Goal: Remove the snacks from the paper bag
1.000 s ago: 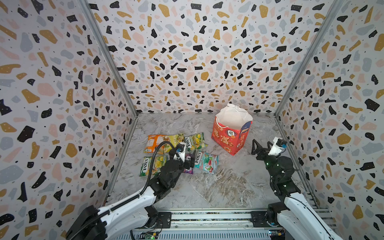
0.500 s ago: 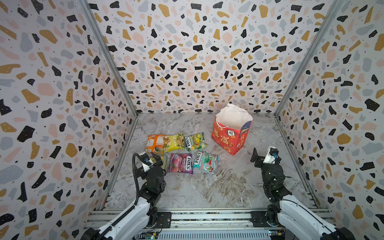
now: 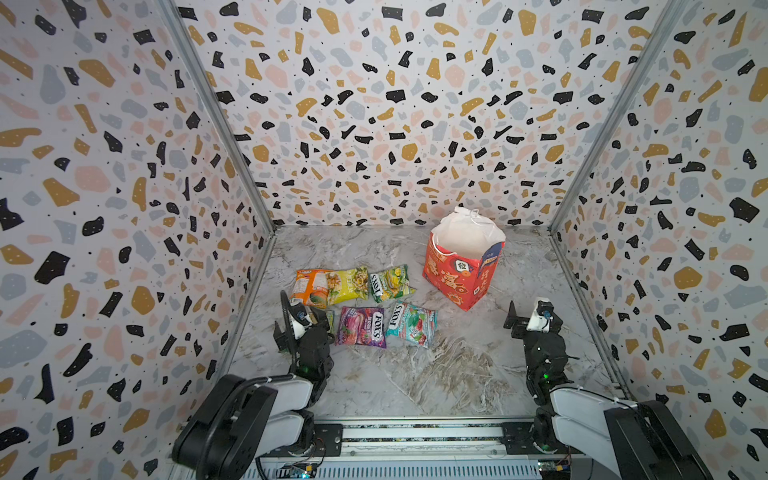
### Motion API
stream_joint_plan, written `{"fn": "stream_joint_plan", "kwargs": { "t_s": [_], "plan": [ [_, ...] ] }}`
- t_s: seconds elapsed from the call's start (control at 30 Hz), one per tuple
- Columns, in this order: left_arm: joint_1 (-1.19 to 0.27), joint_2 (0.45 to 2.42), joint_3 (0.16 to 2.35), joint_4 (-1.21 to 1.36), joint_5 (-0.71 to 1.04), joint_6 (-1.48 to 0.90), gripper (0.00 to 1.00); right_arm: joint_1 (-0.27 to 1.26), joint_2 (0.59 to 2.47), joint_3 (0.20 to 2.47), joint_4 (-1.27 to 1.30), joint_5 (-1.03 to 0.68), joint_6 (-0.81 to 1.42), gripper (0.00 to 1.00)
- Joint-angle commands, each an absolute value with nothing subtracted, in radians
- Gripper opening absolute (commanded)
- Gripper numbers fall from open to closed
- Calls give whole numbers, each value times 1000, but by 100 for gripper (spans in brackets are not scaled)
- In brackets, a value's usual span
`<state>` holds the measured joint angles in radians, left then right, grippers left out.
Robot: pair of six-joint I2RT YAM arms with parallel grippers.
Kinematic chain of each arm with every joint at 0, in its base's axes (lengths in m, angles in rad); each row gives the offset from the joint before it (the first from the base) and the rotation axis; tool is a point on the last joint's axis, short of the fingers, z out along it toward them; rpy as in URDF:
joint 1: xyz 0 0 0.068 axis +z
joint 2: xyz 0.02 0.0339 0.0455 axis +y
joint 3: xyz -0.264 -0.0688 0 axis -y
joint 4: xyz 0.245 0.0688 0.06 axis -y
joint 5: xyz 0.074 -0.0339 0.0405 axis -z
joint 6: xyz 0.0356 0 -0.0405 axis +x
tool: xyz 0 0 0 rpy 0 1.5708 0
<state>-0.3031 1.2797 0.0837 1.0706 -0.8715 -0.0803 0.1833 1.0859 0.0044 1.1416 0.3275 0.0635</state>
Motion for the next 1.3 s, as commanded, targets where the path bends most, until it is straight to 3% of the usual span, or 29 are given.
{"fn": "stream_joint_plan", "kwargs": {
  "t_s": [0.0, 0.27, 0.43, 0.7, 0.9, 1.27],
  "plan": [
    [-298, 1302, 150, 1137, -825, -55, 100, 167, 1118, -13, 1274, 283, 85, 100],
    [-298, 1278, 14, 1366, -712, -7, 100, 167, 1172, 30, 1253, 264, 43, 100],
    [-296, 1382, 23, 1454, -689, 11, 100, 169, 1203, 65, 1222, 342, 43, 99],
    [-224, 1365, 110, 1253, -605, -48, 100, 168, 1328, 53, 1397, 294, -7, 99],
    [-197, 1368, 122, 1229, -585, -66, 100, 100, 1472, 142, 1357, 206, 38, 100],
    [-198, 1359, 117, 1232, -583, -66, 100, 86, 1487, 199, 1255, 123, 13, 99]
  ]
}}
